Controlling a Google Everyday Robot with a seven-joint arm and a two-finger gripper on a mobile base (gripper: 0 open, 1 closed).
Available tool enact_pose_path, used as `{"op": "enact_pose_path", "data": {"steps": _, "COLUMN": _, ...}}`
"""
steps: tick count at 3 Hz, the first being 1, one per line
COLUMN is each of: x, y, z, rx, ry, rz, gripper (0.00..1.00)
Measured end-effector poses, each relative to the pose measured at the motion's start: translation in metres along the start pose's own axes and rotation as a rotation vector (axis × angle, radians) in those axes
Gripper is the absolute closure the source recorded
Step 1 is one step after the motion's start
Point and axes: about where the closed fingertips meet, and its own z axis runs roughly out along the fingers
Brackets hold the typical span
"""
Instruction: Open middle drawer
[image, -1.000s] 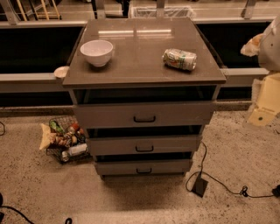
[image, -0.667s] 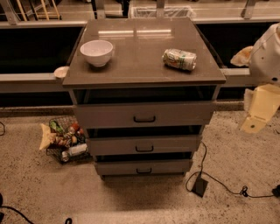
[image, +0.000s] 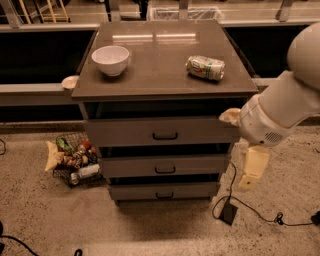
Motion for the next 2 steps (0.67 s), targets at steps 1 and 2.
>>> {"op": "enact_pose_path", "data": {"steps": 1, "x": 0.0039, "y": 0.0095, "z": 0.0692, "rx": -0.116, "ry": -0.041, "rz": -0.003, "gripper": 0.0}}
{"op": "enact_pose_path", "data": {"steps": 2, "x": 0.004, "y": 0.0095, "z": 0.0693, "rx": -0.116, "ry": -0.041, "rz": -0.003, "gripper": 0.0}}
